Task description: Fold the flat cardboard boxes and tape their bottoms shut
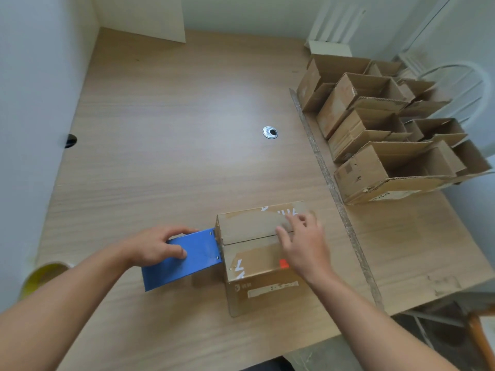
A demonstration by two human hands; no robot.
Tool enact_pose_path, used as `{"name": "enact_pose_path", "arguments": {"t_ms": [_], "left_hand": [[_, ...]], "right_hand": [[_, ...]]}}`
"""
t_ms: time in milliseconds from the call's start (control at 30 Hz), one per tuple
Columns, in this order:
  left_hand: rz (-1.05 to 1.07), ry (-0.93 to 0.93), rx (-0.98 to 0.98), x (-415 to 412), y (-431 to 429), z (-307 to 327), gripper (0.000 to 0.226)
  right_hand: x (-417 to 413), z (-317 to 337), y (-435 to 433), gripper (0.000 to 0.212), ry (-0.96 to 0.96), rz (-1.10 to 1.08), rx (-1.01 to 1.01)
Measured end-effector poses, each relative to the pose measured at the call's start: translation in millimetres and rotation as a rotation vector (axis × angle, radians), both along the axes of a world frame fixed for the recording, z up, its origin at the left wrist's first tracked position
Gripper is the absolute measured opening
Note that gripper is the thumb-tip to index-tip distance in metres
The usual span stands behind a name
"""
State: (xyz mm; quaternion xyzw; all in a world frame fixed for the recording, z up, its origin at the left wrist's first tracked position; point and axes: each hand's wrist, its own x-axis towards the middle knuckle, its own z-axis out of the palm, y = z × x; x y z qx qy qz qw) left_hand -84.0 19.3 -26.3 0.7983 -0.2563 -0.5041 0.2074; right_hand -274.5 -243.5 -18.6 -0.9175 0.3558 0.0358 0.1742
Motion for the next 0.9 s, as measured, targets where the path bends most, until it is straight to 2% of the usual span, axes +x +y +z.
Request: {"name": "enact_pose_path", "arguments": {"t_ms": [33,133,233,300,367,433,567,667,800,900], "left_hand": [[0.017,0.005,-0.008,-4,1,-1,0.05],[0.09,0.03,-0.047,-17,6,-4,0.05],[0.145,0.02,-0.09,-27,11,-8,0.051],[0.165,-0.023,-0.107,-31,9,-4,0.045],[0.155,-0.072,-0.108,-33,4,3,0.05],[0.116,-0.142,-0.056,-33,-3,9,0.057],[-0.016,-0.358,0.081,-40,-25,14,0.053],[0.03,-0.334,0.054,-53,-23,10,0.049],[0.057,-0.361,0.062,-54,-1,9,0.062],[0.115,-0.397,0.104,-47,17,11,0.062]], "right_hand": [[-2,-2,19,0.046,0.061,0.092,0.01],[-9,-19,55,0.079,0.279,0.194,0.023],[-12,-31,61,0.095,0.315,0.189,0.012],[-12,-32,59,0.097,0.321,0.204,0.02],[-11,-33,57,0.103,0.331,0.217,0.017],[-9,-33,56,0.099,0.355,0.224,0.003],[-2,-24,55,0.089,0.377,0.283,0.007],[8,-13,41,0.089,0.385,0.343,0.003],[19,-3,28,0.085,0.426,0.358,0.007],[27,2,42,0.081,0.376,0.33,-0.008]]}}
